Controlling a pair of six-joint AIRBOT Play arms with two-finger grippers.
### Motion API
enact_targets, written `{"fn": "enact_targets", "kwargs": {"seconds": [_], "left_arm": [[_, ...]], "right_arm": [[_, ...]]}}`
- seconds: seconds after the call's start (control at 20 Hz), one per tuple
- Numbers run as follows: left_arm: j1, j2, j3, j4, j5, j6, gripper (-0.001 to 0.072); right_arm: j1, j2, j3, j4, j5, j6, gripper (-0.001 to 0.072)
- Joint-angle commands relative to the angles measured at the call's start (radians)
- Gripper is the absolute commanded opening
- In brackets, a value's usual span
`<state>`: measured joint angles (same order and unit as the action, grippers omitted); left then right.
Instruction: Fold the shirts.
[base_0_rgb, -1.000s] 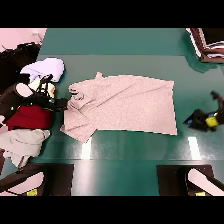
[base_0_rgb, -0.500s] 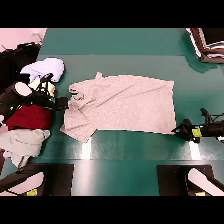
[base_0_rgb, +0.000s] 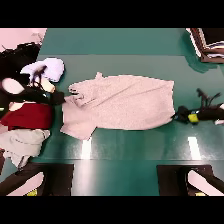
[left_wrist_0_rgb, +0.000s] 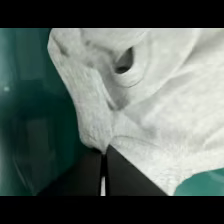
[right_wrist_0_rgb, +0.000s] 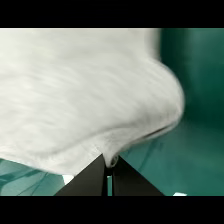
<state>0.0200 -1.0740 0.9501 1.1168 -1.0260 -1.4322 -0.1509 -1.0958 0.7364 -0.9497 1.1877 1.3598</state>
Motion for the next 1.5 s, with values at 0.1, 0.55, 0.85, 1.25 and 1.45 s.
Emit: {"fn": "enact_targets", "kwargs": {"seconds": [0.1,0.55,0.85,1.25,1.45], "left_arm": [[0.0,0.241,0.376,0.009,-0.108,0.0,0.002],[0.0,0.294,1.162,0.025,-0.109,-0.001,0.002],[0.0,0.293,1.133,0.027,-0.093,-0.003,0.002],[0.0,0.094,0.57,-0.053,-0.268,-0.026,0.0021],[0.0,-0.119,0.356,-0.053,-0.19,0.02,0.0021]], "right_arm": [[0.036,0.194,0.475,-0.028,0.035,0.0,0.0013],[0.034,0.328,1.229,-0.346,0.093,0.046,0.0012],[0.035,0.226,1.38,-0.438,0.309,0.092,0.0012],[0.046,-0.049,1.009,-0.412,0.435,0.09,0.0012],[0.082,-0.25,0.871,-0.412,0.374,0.075,0.0012]]}}
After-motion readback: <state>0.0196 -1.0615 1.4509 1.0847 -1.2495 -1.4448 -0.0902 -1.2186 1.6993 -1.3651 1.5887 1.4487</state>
